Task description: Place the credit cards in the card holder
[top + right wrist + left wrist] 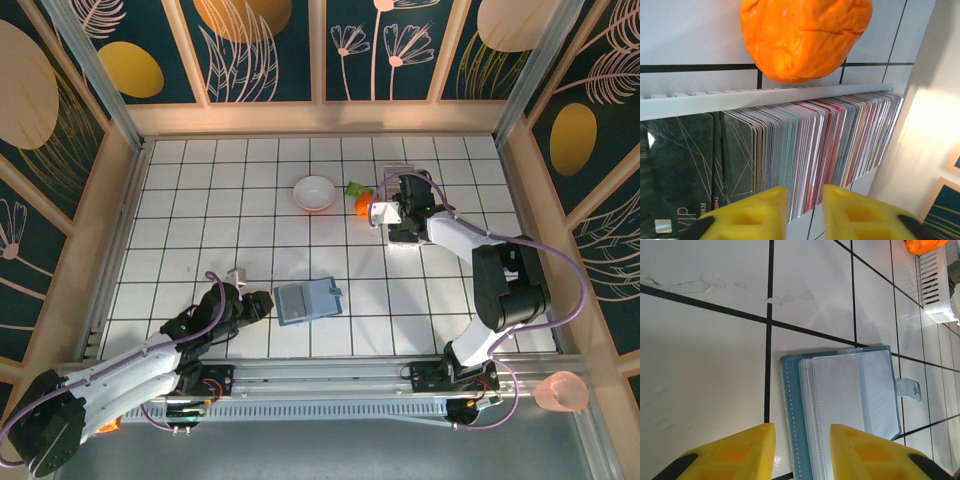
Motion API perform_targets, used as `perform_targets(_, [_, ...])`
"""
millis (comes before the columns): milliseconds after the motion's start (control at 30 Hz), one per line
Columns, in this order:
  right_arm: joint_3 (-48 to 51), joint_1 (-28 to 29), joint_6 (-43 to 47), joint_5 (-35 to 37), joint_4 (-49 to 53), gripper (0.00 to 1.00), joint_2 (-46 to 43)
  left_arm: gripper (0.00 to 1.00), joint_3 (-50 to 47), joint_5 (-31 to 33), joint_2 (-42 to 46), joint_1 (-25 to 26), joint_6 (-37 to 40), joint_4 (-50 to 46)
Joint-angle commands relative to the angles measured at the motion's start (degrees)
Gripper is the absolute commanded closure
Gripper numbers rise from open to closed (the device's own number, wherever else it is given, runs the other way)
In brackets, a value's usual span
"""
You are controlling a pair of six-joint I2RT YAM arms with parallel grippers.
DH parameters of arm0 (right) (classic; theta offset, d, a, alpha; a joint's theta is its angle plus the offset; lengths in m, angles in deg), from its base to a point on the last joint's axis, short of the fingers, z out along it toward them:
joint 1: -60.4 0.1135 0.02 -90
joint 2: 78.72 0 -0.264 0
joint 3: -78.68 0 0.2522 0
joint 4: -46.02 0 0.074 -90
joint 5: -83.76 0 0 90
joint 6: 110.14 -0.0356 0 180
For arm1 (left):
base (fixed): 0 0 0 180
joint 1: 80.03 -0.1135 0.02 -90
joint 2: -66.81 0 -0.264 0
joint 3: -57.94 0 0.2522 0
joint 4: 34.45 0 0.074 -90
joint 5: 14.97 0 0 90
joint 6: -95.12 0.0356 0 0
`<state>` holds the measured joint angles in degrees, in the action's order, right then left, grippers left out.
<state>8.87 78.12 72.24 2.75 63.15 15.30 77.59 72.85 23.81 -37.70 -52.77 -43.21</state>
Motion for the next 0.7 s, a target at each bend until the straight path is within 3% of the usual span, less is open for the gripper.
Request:
perform_targets(0, [-0.3, -0.4, -1.0, -0.3, 1.1, 0.46, -1.7, 0.65, -0.6, -0.4, 0.6, 0.1, -0.4, 1.4])
perform_targets(67, [-1.8, -1.0, -2.3, -1.4, 4.5, 0.07, -1.9, 0.65, -0.1, -0.1, 0.6, 0.1, 0.2, 0.8])
perform_targets(100, [-2.6, -1.2, -2.2, -2.1, 6.5, 0.01, -1.9, 0.65, 0.0, 0.0, 0.6, 0.1, 0.3, 0.6])
perform_targets(667, [-8.0, -2.5, -2.5, -2.8, 16.5, 0.01, 6.4, 0.65, -1.2, -0.6, 0.8, 0.1, 0.2, 0.4])
